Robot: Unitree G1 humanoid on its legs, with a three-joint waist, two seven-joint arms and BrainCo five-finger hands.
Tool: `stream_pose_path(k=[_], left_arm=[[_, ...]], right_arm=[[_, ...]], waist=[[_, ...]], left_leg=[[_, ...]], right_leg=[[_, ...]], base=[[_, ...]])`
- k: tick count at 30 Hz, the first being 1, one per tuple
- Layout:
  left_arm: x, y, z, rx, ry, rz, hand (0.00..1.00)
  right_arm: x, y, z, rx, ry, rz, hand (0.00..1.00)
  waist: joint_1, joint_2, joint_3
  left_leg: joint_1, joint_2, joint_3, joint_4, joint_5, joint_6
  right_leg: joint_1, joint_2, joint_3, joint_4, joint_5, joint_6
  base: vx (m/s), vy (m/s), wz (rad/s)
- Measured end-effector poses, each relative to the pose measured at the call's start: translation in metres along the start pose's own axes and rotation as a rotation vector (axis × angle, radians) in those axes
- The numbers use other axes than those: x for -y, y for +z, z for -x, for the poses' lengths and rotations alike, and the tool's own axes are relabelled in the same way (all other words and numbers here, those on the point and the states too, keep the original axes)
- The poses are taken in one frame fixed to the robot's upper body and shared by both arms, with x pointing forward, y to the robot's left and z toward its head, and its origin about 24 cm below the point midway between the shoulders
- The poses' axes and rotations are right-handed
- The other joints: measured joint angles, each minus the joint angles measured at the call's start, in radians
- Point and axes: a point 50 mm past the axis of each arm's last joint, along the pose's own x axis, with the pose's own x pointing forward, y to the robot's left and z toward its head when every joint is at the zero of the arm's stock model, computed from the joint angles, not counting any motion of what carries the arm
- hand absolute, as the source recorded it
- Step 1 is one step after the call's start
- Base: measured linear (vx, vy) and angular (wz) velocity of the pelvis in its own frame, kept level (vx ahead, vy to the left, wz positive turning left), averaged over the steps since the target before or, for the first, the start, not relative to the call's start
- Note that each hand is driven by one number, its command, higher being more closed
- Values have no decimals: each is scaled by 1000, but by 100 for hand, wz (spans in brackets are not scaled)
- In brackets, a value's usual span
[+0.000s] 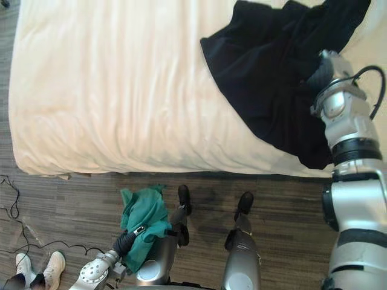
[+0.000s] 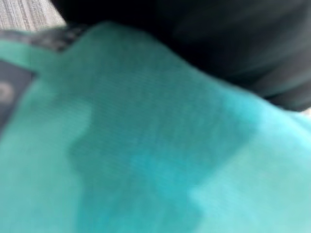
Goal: Tidy the bed and pick cloth on bed and put in laundry
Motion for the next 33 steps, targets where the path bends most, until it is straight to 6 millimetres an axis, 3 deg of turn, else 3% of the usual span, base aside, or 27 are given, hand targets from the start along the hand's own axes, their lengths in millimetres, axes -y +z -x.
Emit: stream_pose_path(k=[3,4,5,7,10,14,19,26,29,31,33], left_arm=[[4,5,-6,10,-3,7,100],[4,7,-8,8,-2,-9,100],[4,7,-8,6,-1,-19,100],[-1,8,-11,-1,12,-39,100],[-8,3,-12,-31,67,-32,100],[-15,-9,-12,-98,140,-64,100],[-16,-18,-9,-134,193,-30,100],[-5,-26,-11,-174,224,32,100],[4,-31,-8,-188,235,94,100],[11,-38,-1,-204,244,154,100],[14,-40,2,-205,252,185,100]], right_arm=[[-35,-2,11,-28,44,-132,100],[-61,-1,21,-38,86,-218,100],[-72,1,26,-41,109,-253,100],[-114,1,50,-76,188,-389,100],[-156,0,83,-128,276,-524,100],[-198,-4,132,-182,391,-556,100],[-232,-13,190,-285,506,-640,100],[-259,-17,244,-423,627,-757,100],[-272,-23,279,-603,646,-933,100],[-282,-19,313,-740,663,-1050,100],[-286,-16,333,-807,678,-1095,100]], waist=[[-8,-13,-22],[-17,-28,-49],[-23,-37,-60],[-33,-74,-88],[-47,-114,-121],[-62,-159,-184],[-71,-192,-230],[-84,-209,-285],[-85,-208,-290],[-90,-219,-294],[-98,-223,-293]], left_leg=[[31,4,1,0,-8,-6],[41,8,3,0,-15,-8],[45,10,4,0,-17,-9],[81,19,11,0,-32,-16],[124,24,20,0,-46,-18],[174,23,32,0,-73,-19],[252,21,39,0,-110,-27],[310,20,62,0,-139,-32],[351,18,67,0,-153,-32],[385,-2,65,0,-163,-30],[391,-11,52,0,-167,-29]], right_leg=[[27,3,0,5,-10,-3],[37,6,1,6,-25,1],[41,8,2,6,-27,2],[70,17,8,7,-37,0],[105,21,12,13,-59,3],[151,19,18,12,-80,7],[227,17,17,10,-110,15],[274,16,25,9,-132,20],[260,-6,33,131,-207,23],[229,-51,39,283,-294,25],[219,-68,53,354,-325,19]], base=[[54,-36,-2],[59,-38,-4],[87,-49,-9],[96,-46,-10],[123,-46,-7],[137,-15,-5],[140,-11,-1],[97,-8,-8],[59,4,0],[42,8,9],[7,-21,24]])
